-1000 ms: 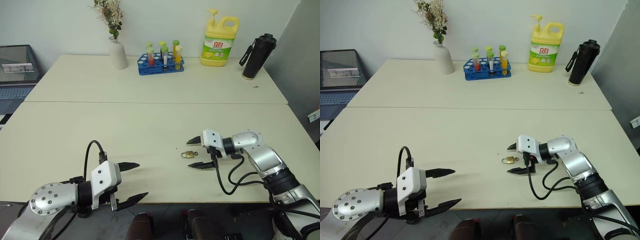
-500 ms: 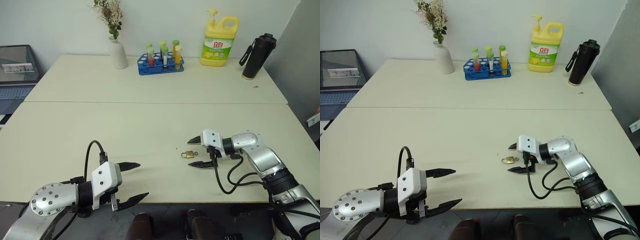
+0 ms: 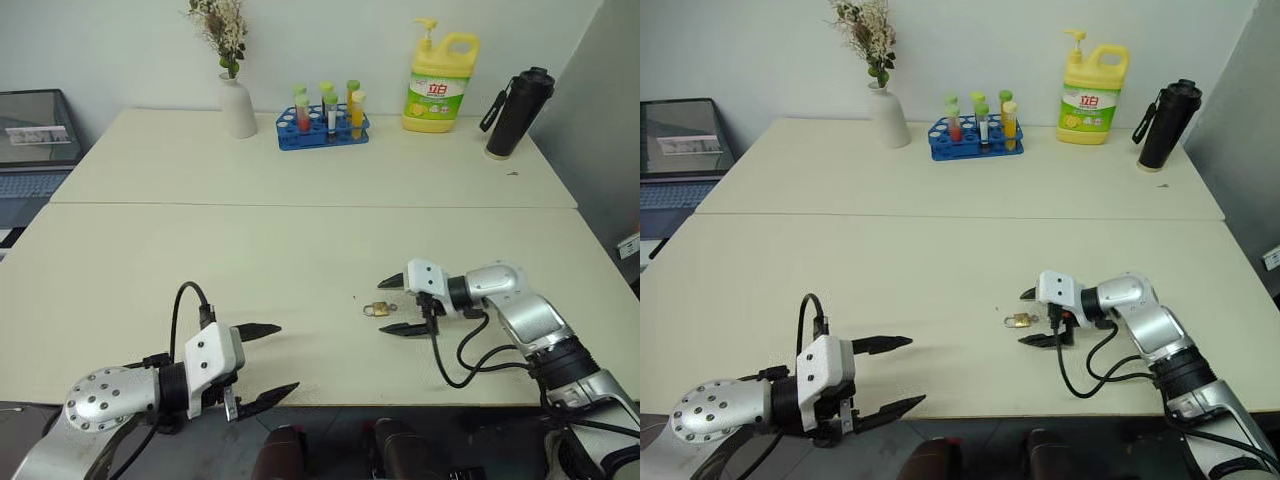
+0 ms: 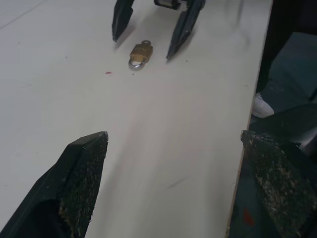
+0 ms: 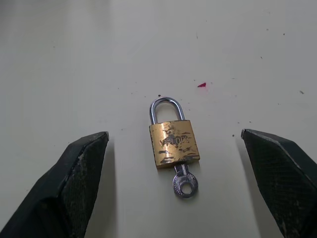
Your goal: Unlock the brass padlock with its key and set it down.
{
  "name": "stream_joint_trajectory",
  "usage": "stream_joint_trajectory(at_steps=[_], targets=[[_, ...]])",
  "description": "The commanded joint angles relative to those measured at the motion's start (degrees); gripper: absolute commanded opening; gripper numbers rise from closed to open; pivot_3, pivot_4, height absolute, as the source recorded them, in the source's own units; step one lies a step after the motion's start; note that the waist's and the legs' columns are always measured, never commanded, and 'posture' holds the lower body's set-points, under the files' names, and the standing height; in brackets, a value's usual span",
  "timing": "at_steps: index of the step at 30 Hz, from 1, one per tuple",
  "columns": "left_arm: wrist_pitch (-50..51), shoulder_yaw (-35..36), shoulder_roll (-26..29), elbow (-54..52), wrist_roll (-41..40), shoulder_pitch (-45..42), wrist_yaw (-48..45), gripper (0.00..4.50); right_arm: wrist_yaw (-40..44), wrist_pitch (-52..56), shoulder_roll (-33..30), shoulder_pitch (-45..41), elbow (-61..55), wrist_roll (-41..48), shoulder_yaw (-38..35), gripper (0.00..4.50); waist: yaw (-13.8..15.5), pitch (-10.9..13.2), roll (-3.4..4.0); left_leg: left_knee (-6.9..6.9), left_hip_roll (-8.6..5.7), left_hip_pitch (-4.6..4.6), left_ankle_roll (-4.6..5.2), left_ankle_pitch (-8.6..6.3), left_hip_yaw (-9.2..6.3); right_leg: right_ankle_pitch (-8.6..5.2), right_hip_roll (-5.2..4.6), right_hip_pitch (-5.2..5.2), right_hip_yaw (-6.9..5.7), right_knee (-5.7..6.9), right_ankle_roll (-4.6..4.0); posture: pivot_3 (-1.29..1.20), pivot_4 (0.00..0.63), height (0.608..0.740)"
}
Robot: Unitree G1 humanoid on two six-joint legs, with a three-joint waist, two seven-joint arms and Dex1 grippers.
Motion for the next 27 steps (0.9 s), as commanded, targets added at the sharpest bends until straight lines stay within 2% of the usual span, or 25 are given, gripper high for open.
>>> stream_joint_trajectory(at_steps=[1,5,12,21,27], targets=[[1.5,-4.5,-2.0,1.5,1.2,-6.9,2.3,4.49,2.6,3.3,-5.5,2.9,-7.0,4.6,-5.7,4.50,0.7,0.0,0.02,0.02,-0.06,0.00,0.00,0.00,-0.02,-0.01,-0.01,0.02,-0.02,-0.01,0.02,0.00,0.150,0.740],[3.8,-13.5,-6.0,8.1,7.3,-20.8,5.0,4.49,2.1,8.3,-11.5,9.2,-13.9,8.9,-12.2,4.50,1.3,0.0,0.00,0.04,-0.05,0.00,0.00,0.00,-0.01,0.01,0.01,0.05,0.00,-0.02,0.06,0.00,0.150,0.740],[4.6,-26.7,-13.4,20.2,14.1,-34.9,3.7,4.49,-1.6,16.1,-16.8,21.3,-26.6,13.9,-20.1,4.50,0.8,0.0,0.04,0.03,-0.06,-0.04,0.01,0.00,0.00,0.01,0.29,0.04,0.08,-0.04,0.08,0.00,0.150,0.740],[5.0,-31.8,-20.6,30.0,17.6,-40.6,4.3,4.49,-8.3,20.7,-15.4,24.6,-33.5,16.4,-21.5,4.50,0.3,0.0,0.04,0.06,-0.13,-0.02,0.00,0.01,-0.05,-0.05,0.41,0.04,0.05,0.04,0.22,0.00,0.150,0.740],[2.7,-32.4,-22.8,33.3,19.9,-41.2,4.4,4.49,-9.2,21.7,-16.0,24.8,-34.8,17.4,-21.5,4.50,0.3,0.0,0.03,0.06,-0.14,-0.06,0.00,0.01,-0.05,-0.06,0.40,0.03,0.07,0.00,0.22,0.00,0.150,0.740]])
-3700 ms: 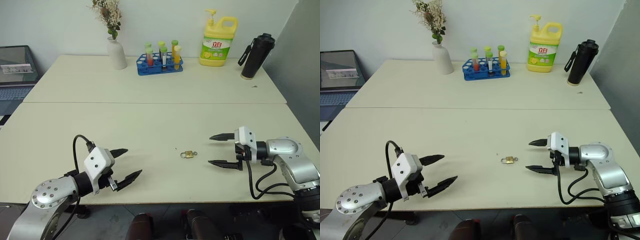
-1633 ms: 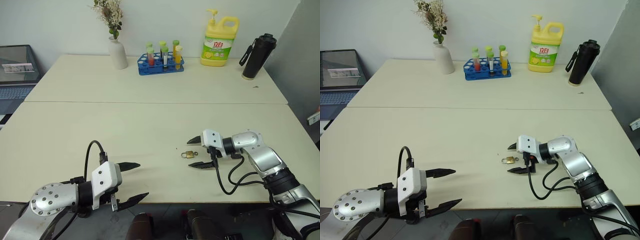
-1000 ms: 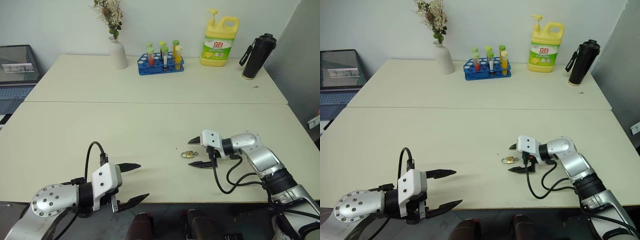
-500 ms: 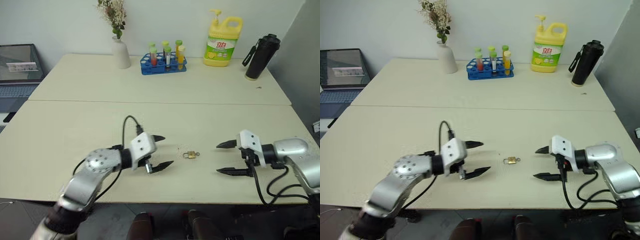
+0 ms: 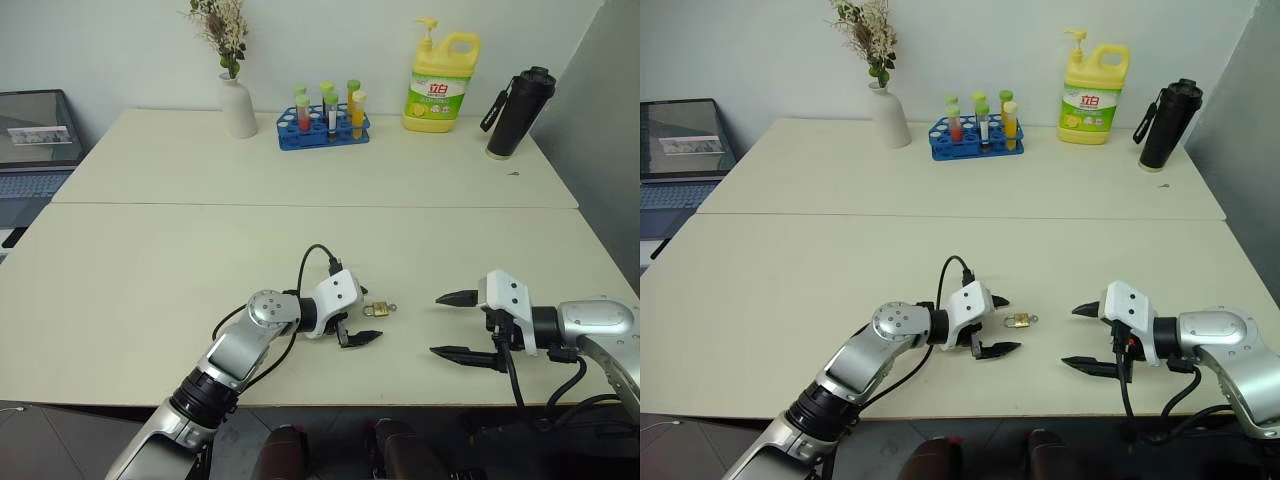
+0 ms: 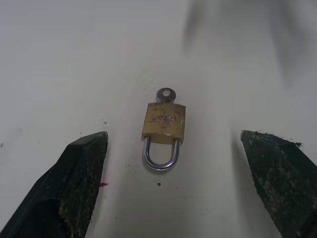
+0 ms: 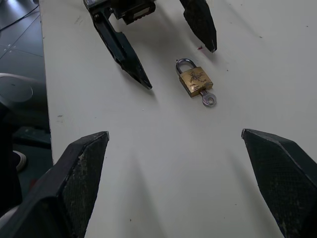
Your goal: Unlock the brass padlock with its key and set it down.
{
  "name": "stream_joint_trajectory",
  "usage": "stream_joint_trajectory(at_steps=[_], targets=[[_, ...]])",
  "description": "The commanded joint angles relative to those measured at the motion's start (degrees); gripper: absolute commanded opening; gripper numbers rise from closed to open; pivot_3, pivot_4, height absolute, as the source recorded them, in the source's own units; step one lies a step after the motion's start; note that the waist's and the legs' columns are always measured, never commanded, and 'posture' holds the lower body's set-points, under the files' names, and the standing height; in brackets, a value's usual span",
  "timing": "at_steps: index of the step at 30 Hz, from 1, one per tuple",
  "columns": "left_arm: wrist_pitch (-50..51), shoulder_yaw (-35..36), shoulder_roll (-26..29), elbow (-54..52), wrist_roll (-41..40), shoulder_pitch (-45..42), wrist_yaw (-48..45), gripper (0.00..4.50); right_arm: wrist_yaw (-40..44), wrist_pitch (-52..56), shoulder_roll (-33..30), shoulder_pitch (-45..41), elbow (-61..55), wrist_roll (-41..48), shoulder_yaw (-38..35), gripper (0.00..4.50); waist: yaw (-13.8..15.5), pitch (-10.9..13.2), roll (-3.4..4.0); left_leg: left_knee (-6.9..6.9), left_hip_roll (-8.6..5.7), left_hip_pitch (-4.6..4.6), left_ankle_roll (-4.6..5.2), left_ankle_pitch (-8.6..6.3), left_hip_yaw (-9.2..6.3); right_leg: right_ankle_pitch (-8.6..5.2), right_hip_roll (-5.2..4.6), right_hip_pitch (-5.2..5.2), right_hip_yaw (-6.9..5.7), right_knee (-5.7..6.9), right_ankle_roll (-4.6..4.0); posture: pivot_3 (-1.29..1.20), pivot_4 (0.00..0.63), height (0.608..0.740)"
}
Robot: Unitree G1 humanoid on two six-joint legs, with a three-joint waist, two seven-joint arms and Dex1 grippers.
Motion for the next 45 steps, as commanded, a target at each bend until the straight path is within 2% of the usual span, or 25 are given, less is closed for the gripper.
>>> stream_joint_trajectory(at_steps=[1,6,7,10,13,18,28,36,40,45], targets=[[-2.4,-0.2,-1.2,0.4,1.0,-1.2,0.1,4.49,-0.6,0.3,-0.8,0.2,-2.4,1.7,-2.1,4.50,0.0,0.0,0.00,0.00,0.02,0.00,0.00,0.00,-0.01,0.00,0.00,0.00,0.00,0.00,0.00,0.00,0.150,0.740],[-4.3,-0.3,-1.6,1.8,2.1,-1.4,-0.7,4.49,-1.2,0.4,-1.3,0.7,-2.7,2.4,-2.3,4.50,0.0,0.0,0.00,0.00,0.01,0.00,0.00,0.00,-0.02,0.00,-0.01,0.00,-0.02,0.00,0.00,0.00,0.150,0.740],[-4.7,-0.4,-2.0,2.5,2.3,-1.7,-0.7,4.31,-1.3,0.4,-1.3,0.7,-2.8,2.6,-2.2,4.50,0.0,0.0,0.00,0.00,0.01,0.00,0.00,0.00,-0.01,0.00,-0.01,0.00,-0.01,0.00,0.00,0.00,0.150,0.740],[-5.9,-1.0,-3.1,4.8,3.2,-2.9,-1.0,3.56,-1.7,0.6,-1.3,0.8,-3.0,2.8,-2.0,4.50,0.1,0.0,0.00,0.01,-0.02,0.00,0.00,0.00,-0.01,0.00,-0.01,0.00,-0.01,0.01,0.01,0.00,0.150,0.740],[-6.6,-1.4,-4.5,7.4,3.7,-3.8,-1.1,2.50,-1.8,0.5,-1.5,0.9,-3.1,3.0,-2.0,4.50,0.0,0.0,0.00,0.01,-0.12,-0.01,0.00,0.00,0.00,0.00,-0.01,0.00,0.00,0.00,0.01,0.00,0.150,0.740],[-8.1,-2.1,-6.1,10.6,4.6,-4.9,-1.3,0.97,-1.8,0.3,-1.8,1.0,-3.2,3.1,-1.9,4.50,0.1,0.0,-0.01,0.03,-0.24,-0.01,0.00,0.00,-0.04,0.01,-0.01,0.01,-0.01,0.00,0.02,0.00,0.150,0.740],[-10.7,-1.6,-5.6,12.5,5.6,-4.8,-1.8,0.97,-1.7,-0.3,-2.0,1.1,-2.9,3.3,-1.7,4.50,0.1,0.0,-0.02,0.03,-0.28,-0.01,0.00,0.00,-0.06,0.02,-0.05,0.03,-0.01,0.00,0.04,0.00,0.150,0.740],[-10.8,0.3,-2.9,8.6,4.0,-3.8,-3.5,0.97,-1.6,-1.9,-1.3,-0.3,-1.7,2.3,-0.4,4.50,-0.2,0.0,-0.02,0.03,-0.25,0.00,0.00,0.00,-0.07,0.02,-0.04,0.03,-0.02,0.02,0.04,0.00,0.150,0.740],[-8.7,2.8,0.9,3.2,1.0,-2.7,-6.5,0.97,-2.5,-3.7,0.1,-1.6,-0.9,1.2,0.7,4.50,-0.6,0.0,-0.02,0.02,-0.20,0.00,0.00,0.00,-0.07,0.02,-0.03,0.03,-0.03,0.02,0.04,0.00,0.150,0.740],[-5.4,8.3,9.1,-5.5,-3.8,-0.4,-11.3,0.97,-3.9,-6.0,2.9,-3.8,-0.1,0.1,2.2,4.50,-0.7,0.0,-0.03,0.01,0.12,0.00,0.00,0.00,-0.06,0.02,-0.01,0.00,-0.03,0.02,0.04,0.00,0.150,0.740]])
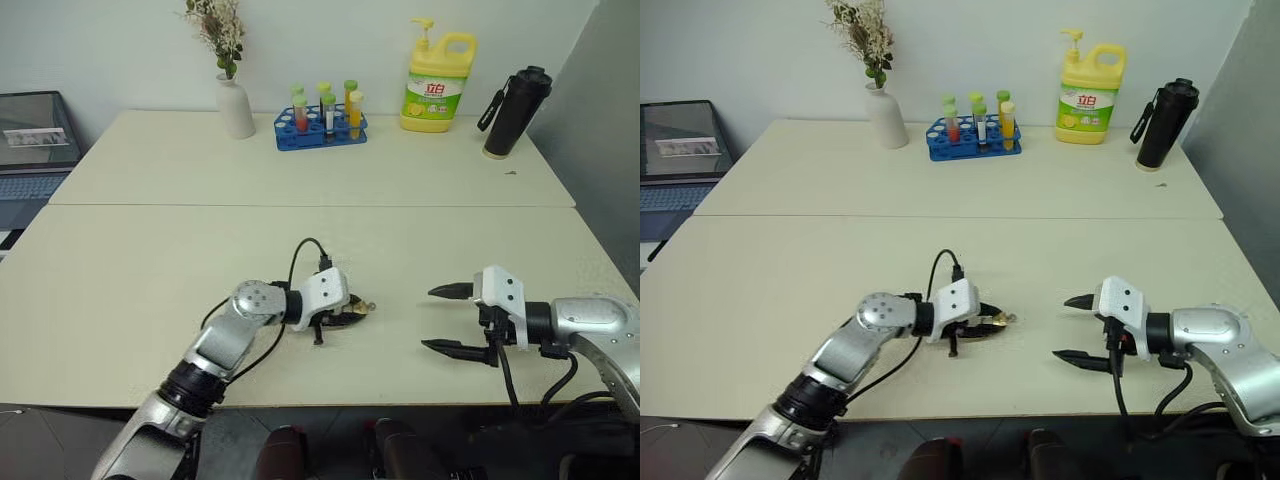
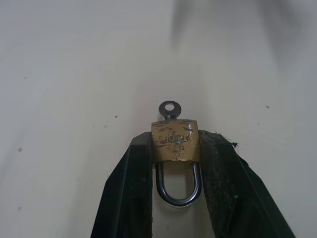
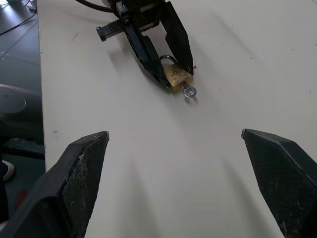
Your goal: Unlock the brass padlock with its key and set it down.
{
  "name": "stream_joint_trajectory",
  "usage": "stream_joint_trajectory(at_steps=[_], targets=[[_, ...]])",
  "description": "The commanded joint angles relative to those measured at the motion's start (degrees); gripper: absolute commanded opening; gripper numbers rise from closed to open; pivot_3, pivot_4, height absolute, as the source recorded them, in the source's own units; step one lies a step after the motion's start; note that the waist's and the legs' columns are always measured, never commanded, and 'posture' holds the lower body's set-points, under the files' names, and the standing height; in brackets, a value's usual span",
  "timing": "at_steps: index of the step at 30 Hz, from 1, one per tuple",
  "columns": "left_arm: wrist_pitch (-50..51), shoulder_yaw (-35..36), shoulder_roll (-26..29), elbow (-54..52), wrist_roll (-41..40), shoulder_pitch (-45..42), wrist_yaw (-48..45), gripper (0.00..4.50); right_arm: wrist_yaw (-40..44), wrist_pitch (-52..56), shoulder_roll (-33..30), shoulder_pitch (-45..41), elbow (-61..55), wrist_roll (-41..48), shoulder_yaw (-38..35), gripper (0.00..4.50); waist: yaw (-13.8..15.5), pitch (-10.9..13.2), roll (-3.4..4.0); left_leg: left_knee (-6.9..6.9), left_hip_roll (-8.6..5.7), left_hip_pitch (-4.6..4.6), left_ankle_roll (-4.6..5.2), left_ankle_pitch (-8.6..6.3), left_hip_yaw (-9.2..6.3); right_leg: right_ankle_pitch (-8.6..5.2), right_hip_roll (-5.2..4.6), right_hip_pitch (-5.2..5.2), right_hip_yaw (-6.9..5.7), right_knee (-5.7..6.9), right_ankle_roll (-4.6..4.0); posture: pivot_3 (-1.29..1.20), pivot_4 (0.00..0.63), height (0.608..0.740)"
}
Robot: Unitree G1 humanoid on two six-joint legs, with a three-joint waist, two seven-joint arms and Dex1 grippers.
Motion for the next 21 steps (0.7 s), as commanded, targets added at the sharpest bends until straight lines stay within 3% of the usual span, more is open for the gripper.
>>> stream_joint_trajectory(at_steps=[1,6,10,14,21], targets=[[2.3,6.5,5.4,-8.2,-5.6,1.3,-4.2,0.97,-1.3,-3.4,2.0,-2.5,0.0,-1.0,0.6,4.50,-0.1,0.0,0.01,0.00,0.02,0.01,0.00,0.00,0.00,0.00,0.00,0.00,0.00,0.00,0.00,0.00,0.150,0.740],[4.8,14.4,11.4,-14.7,-14.1,4.7,-7.9,0.97,-2.5,-8.4,6.0,-5.7,1.7,-3.4,2.6,4.50,0.0,0.0,0.02,-0.01,0.05,0.02,0.00,0.00,0.02,-0.01,-0.02,-0.01,-0.01,-0.01,-0.01,0.00,0.150,0.740],[4.6,20.0,15.2,-17.0,-17.2,7.1,-8.9,0.97,-1.0,-18.5,10.5,-10.2,4.0,-7.4,7.5,4.50,0.0,0.0,0.02,-0.01,0.05,0.02,0.00,0.00,0.04,-0.01,-0.03,-0.02,0.00,-0.02,-0.01,0.00,0.150,0.740],[6.0,20.8,16.4,-18.8,-19.6,8.7,-9.3,0.97,2.9,-24.5,13.1,-14.2,6.7,-7.8,11.2,4.50,0.0,0.0,0.02,-0.01,0.06,0.02,0.00,0.00,0.04,-0.01,-0.03,-0.02,-0.01,-0.01,-0.01,0.00,0.150,0.740],[8.2,20.7,17.3,-20.9,-21.2,8.4,-9.1,0.97,5.1,-48.2,18.7,-19.2,16.3,-13.7,15.3,4.50,0.1,0.0,0.00,0.00,0.05,0.00,0.00,0.00,0.03,0.00,-0.04,-0.03,-0.04,-0.02,-0.02,0.00,0.150,0.740]])
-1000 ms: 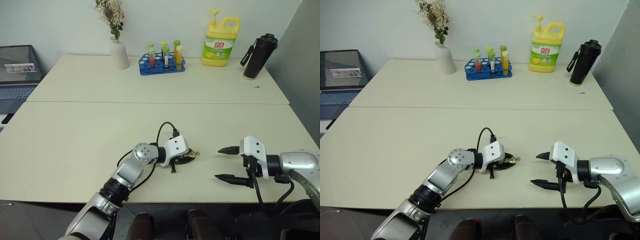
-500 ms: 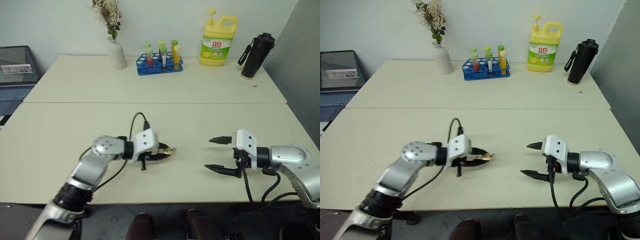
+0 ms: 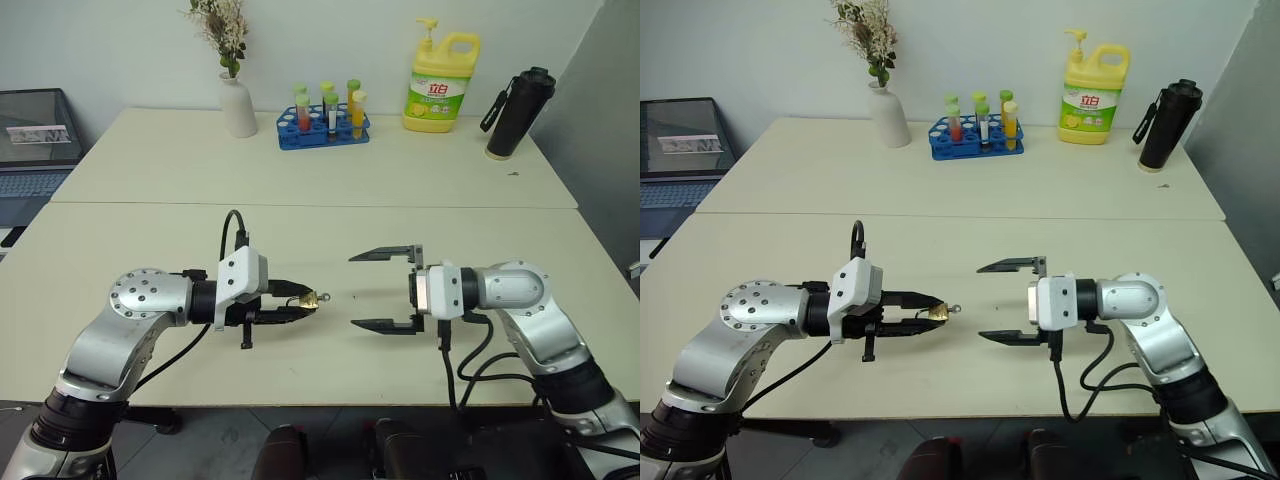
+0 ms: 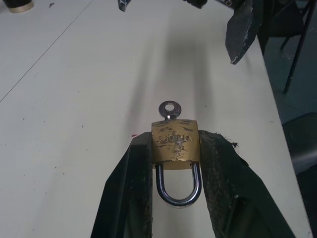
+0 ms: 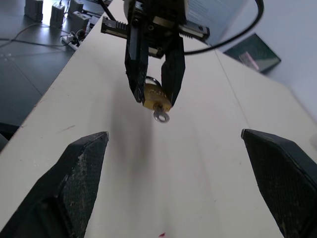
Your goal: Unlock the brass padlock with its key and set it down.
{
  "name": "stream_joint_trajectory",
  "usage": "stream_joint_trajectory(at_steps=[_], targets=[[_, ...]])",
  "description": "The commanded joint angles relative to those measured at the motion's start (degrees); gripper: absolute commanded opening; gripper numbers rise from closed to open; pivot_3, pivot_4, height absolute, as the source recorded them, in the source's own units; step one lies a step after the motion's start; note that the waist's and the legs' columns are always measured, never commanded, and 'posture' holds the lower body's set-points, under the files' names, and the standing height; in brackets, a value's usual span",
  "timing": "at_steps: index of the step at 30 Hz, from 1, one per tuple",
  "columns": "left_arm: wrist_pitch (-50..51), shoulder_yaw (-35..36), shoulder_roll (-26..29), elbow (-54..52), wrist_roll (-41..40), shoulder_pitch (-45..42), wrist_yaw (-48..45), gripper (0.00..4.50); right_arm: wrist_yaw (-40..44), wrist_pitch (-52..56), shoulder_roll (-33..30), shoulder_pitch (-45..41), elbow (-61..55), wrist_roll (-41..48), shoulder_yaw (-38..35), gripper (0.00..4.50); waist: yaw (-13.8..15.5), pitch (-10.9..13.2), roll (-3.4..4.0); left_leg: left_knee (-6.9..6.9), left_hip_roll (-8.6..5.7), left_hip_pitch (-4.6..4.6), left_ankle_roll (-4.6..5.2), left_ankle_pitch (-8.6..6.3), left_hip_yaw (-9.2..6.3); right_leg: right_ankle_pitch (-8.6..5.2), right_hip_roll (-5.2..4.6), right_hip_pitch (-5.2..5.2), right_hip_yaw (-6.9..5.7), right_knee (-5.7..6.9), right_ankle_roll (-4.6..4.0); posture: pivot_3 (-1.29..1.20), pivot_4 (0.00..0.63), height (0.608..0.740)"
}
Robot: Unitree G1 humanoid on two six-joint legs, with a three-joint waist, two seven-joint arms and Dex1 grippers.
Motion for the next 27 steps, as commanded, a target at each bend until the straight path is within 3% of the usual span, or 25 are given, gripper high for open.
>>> stream_joint_trajectory(at_steps=[1,6,10,14,18,24,27], targets=[[0.7,1.2,1.0,-2.0,-1.2,-1.2,0.5,0.97,0.7,-7.9,1.1,-1.0,2.6,-1.5,1.0,4.50,0.1,0.0,0.00,0.00,0.00,0.00,0.00,0.00,0.00,0.00,0.00,0.00,-0.01,0.00,-0.01,0.00,0.150,0.740],[1.6,1.1,0.9,-2.8,-1.4,-2.0,1.3,0.97,0.8,-8.5,1.7,-0.8,4.1,-1.1,2.1,4.50,0.0,0.0,0.00,0.00,0.01,0.01,0.00,0.00,0.01,0.12,0.00,0.00,0.02,0.03,-0.21,0.00,0.150,0.740],[-0.2,1.1,0.8,-3.1,0.0,-2.3,2.0,0.97,-0.3,-0.8,1.3,0.0,2.5,1.1,1.1,4.50,0.0,0.0,0.00,0.00,0.02,0.01,0.00,0.00,0.01,0.13,-0.01,0.00,0.02,0.03,-0.24,0.00,0.150,0.740],[-9.4,0.0,0.7,-2.5,6.5,-2.3,3.2,0.97,-1.3,11.5,-0.4,0.7,0.2,5.5,-1.1,4.50,0.1,0.0,0.01,0.00,0.01,0.01,0.00,0.00,0.01,0.14,-0.02,0.00,0.02,0.03,-0.26,0.00,0.150,0.740],[-29.1,-1.5,-0.2,2.8,17.9,-1.3,6.5,0.97,-1.7,26.5,-3.7,1.0,-3.1,11.7,-3.8,4.50,0.2,0.0,0.02,0.00,0.00,0.01,0.00,0.00,0.03,0.16,-0.23,0.00,0.04,0.03,-0.31,0.00,0.150,0.740],[-63.7,-2.1,-0.3,16.8,36.4,-4.4,18.9,0.97,-2.9,34.9,-4.6,2.9,-6.4,15.6,-5.4,4.50,0.2,0.0,0.02,-0.04,0.00,0.02,0.00,0.00,0.07,0.16,-0.28,-0.02,0.05,0.01,-0.33,0.00,0.150,0.740],[-71.7,-1.4,-1.5,20.5,40.1,-5.6,24.9,0.97,-4.1,37.4,-3.6,3.5,-7.5,17.4,-5.9,4.50,0.2,0.0,0.02,-0.03,0.00,-0.02,0.01,0.00,0.07,0.16,-0.32,-0.03,0.04,0.00,-0.32,0.00,0.150,0.740]])
